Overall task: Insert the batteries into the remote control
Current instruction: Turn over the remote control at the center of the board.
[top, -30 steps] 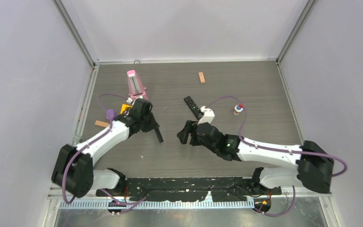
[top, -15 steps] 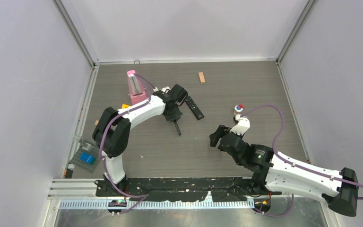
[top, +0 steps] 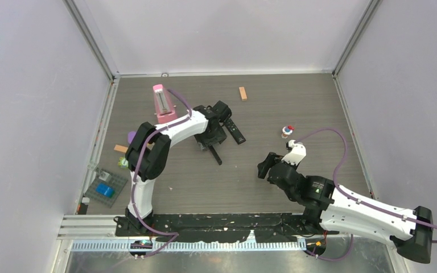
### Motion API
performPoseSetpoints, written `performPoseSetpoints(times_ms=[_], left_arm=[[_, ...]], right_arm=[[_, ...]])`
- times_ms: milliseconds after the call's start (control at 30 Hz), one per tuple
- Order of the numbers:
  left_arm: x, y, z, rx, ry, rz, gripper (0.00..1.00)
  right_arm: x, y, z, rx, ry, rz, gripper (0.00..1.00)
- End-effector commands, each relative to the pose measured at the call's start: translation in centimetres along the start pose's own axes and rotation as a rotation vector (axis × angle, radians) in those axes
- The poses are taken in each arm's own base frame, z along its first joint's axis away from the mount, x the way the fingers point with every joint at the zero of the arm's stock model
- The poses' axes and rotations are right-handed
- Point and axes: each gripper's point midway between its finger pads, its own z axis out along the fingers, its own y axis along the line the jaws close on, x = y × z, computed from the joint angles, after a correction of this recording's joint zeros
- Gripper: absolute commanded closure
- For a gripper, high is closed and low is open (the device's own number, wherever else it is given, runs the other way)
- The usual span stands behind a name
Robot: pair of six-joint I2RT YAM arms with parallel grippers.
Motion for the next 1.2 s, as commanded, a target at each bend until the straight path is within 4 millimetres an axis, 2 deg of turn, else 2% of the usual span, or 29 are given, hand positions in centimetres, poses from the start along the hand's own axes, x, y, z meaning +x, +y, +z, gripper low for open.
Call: performPoseSetpoints(times_ms=[0, 133, 333, 667, 767, 900, 967, 1033, 1067, 1167], left_arm=[[-0.9, -1.3, -1.0, 0.013, -0.021, -0.017, 0.27], [-1.3, -2.2, -1.9, 0.042, -0.029, -0.003, 0.19], [-1.7, -3.6, -3.6, 0.103, -0.061, 0.01, 0.18], [-1.3, -4.2, -5.2, 0.167, -0.075, 0.011, 0.38], [-1.2, -4.3, -5.9, 0.191, -0.091, 0.026, 0.43], [-0.7, -4.0, -7.5, 0.223, -0.126, 0.093, 0.44], [-0.7, -3.2, -8.8, 0.237, -0.161, 0.132, 0.42], [-0.9, -2.2, -11.0, 0.278, -0.204, 0.169, 0.36], [-0.9, -1.7, -11.9, 0.302, -0.222, 0.188, 0.32], [0.1, -0.2, -14.8, 0.422, -0.246, 0.29, 0.15]], right_arm=[[-0.5, -0.4, -0.2, 0.005, -0.029, 0.033, 0.27], [-0.5, -0.7, -0.3, 0.005, -0.028, 0.034, 0.27], [-0.6, -1.0, -0.5, 0.005, -0.032, 0.036, 0.27], [-0.1, -1.1, -0.5, 0.008, -0.012, 0.041, 0.27], [0.0, -1.0, -0.5, 0.006, -0.006, 0.034, 0.27], [-0.5, -0.8, -0.9, -0.002, -0.006, -0.009, 0.26], [-1.3, -1.3, -1.4, 0.009, -0.023, -0.024, 0.25], [-2.1, -2.0, -2.1, 0.021, -0.048, -0.027, 0.25], [-2.3, -2.6, -2.4, 0.032, -0.049, -0.035, 0.25], [-4.4, -3.1, -4.3, 0.001, -0.095, -0.009, 0.24]])
